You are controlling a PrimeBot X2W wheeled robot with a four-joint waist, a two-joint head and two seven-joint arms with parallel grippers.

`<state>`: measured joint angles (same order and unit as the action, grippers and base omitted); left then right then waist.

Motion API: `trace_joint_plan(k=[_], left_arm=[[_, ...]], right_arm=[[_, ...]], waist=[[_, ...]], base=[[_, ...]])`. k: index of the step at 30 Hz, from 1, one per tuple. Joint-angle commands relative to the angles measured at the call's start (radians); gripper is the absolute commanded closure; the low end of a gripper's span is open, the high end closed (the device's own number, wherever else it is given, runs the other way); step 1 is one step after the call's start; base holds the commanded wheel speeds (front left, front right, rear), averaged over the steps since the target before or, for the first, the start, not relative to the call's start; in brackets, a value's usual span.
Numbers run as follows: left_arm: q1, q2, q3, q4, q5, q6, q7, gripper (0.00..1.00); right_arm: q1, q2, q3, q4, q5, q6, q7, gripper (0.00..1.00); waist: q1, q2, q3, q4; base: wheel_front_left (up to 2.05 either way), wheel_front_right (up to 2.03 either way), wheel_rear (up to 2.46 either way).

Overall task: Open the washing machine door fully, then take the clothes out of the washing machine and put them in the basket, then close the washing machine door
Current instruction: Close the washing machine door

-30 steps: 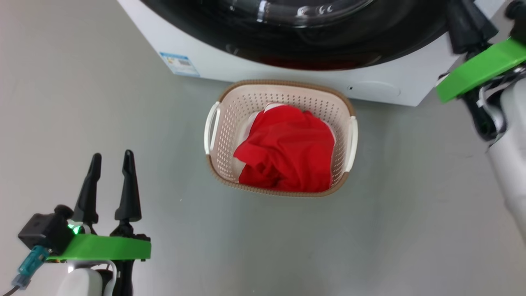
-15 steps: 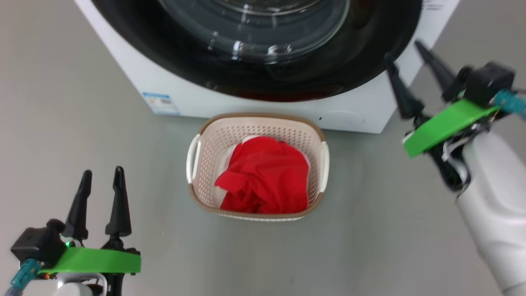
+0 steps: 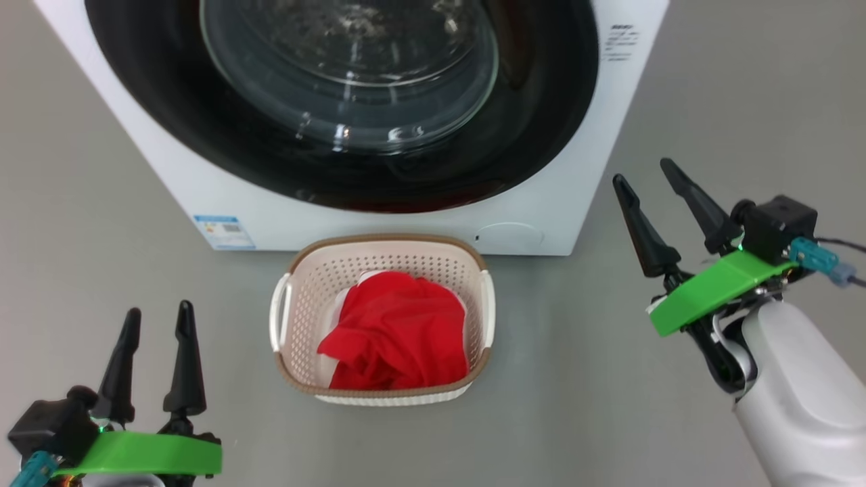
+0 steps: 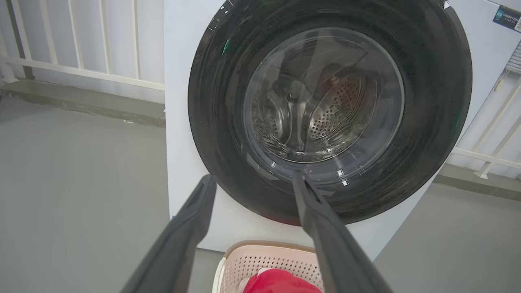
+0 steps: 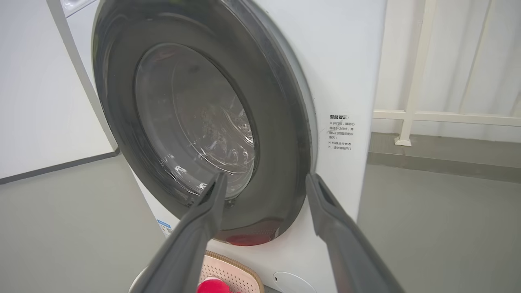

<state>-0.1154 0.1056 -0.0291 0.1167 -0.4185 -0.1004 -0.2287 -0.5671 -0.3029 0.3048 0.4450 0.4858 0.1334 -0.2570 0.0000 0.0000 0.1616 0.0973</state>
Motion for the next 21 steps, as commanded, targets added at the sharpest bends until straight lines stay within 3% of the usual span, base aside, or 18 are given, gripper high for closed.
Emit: trace_joint_plan(k=[1,21], left_arm=[[-0.007,0.027,0.039,-0.033,-0.013,0.006,0.002,0.00],[0.067,0.041,0.031,-0.085,-0.028,0.025,0.028,0.00]], right_arm=[[0.022,0.012,0.004,-0.035,0.003,-0.003,-0.005,0.00],[0.269,0.071,-0.156,-0.140,-0.075,-0.003,-0.005,0.00]], waist=[[0.0000,0.0000,-0.021,-0.023],[0.0000,0.0000,-0.091,-0.077]], base=[[0.00,0.00,0.00],[0.00,0.00,0.00]])
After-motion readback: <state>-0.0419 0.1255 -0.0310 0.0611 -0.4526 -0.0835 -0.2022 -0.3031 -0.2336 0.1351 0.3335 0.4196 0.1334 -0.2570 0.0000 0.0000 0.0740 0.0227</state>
